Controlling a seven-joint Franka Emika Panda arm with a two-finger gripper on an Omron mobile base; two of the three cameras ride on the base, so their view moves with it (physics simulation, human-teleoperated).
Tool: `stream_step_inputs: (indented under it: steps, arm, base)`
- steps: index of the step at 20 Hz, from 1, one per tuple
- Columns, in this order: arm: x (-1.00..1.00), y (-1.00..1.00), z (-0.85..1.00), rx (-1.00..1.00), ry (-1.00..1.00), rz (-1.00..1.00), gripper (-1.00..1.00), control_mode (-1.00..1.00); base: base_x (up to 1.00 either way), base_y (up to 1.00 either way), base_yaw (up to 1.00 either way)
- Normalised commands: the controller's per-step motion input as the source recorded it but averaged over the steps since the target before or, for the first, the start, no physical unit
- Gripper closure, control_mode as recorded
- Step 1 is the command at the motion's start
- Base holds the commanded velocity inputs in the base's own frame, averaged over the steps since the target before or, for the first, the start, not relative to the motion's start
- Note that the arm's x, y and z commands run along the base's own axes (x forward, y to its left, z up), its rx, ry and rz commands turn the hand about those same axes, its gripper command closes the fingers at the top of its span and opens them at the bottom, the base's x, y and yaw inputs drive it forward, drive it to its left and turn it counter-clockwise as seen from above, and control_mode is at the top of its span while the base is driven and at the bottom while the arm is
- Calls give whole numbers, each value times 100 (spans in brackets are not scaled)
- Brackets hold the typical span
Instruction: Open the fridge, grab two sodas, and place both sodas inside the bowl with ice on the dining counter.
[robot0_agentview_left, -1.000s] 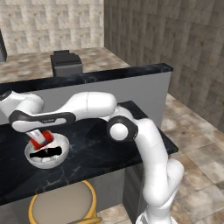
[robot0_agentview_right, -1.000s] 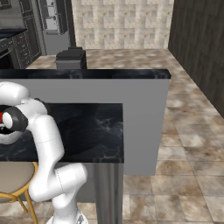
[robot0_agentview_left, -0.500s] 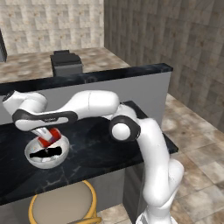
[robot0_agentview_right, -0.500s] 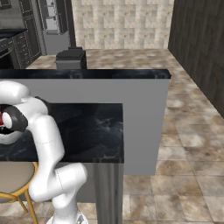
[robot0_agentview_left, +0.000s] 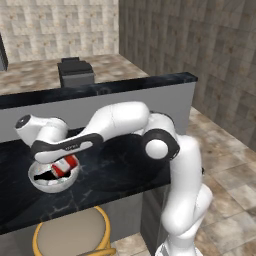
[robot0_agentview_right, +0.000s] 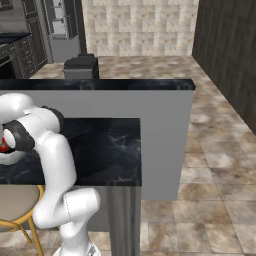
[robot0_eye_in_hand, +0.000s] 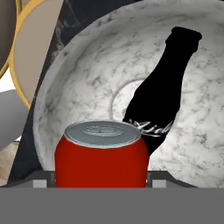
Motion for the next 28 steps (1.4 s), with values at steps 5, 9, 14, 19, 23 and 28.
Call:
stream_step_inputs:
  steps: [5, 9, 14, 19, 23, 28]
  arm:
    - [-7, 6, -5, 9, -9, 0, 100, -100]
    - [0, 7, 0, 8, -8, 0, -100, -100]
    - [0, 0, 2, 6, -6, 0, -100, -100]
    - [0, 0, 15, 1, -2, 0, -100, -100]
    - [0, 0, 23, 0, 0, 0, -100, -100]
    - [0, 0, 36, 0, 0, 0, -100, -100]
  base:
    - [0, 0, 0]
    - [0, 0, 0]
    - [0, 0, 0]
    - [0, 0, 0]
    - [0, 0, 0]
    - [0, 0, 0]
